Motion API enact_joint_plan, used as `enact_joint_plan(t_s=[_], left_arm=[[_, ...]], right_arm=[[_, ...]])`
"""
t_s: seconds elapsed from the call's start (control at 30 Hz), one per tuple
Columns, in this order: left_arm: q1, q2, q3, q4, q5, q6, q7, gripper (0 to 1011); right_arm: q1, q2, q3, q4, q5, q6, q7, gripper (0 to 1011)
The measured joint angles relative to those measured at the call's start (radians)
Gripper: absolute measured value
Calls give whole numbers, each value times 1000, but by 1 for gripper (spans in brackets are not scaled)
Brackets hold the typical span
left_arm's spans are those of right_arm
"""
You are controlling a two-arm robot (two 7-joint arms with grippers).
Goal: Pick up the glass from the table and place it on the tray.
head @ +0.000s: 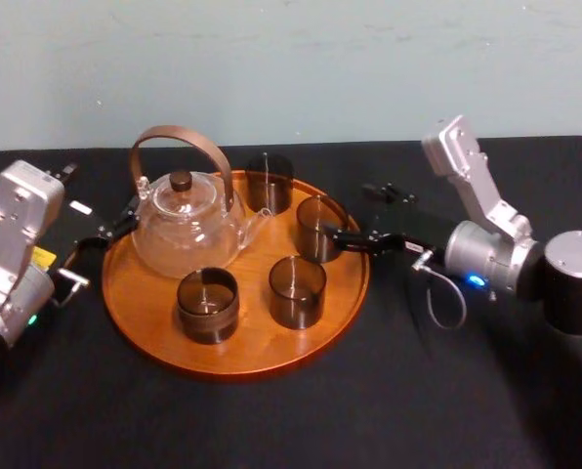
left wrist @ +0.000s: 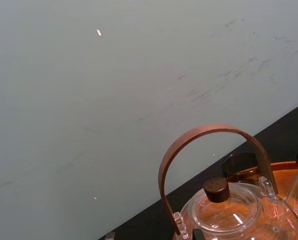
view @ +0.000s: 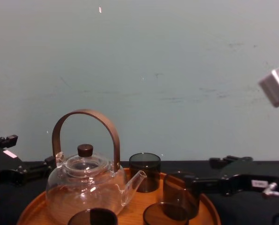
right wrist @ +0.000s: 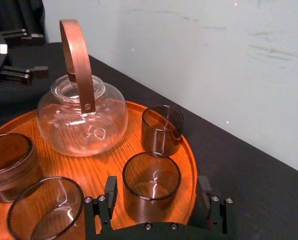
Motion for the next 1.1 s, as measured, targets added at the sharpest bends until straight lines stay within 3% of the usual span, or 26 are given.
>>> enact_joint_plan(t_s=[0.33,0.53,0.77,1.1], left_arm=[[0,0,0,0,0,0,0,1001],[0,0,0,0,0,0,0,1001],[0,0,0,0,0,0,0,1001],[0,0,0,0,0,0,0,1001]], right_arm=[[-123,96,69,-181,45,4,-49,1002],[-189,140,122,-245,51,-13,-94,1002],[-218,150,178,-248,47,-36,-141,1002],[-226,130,240,-216,30,-48,-189,1002]])
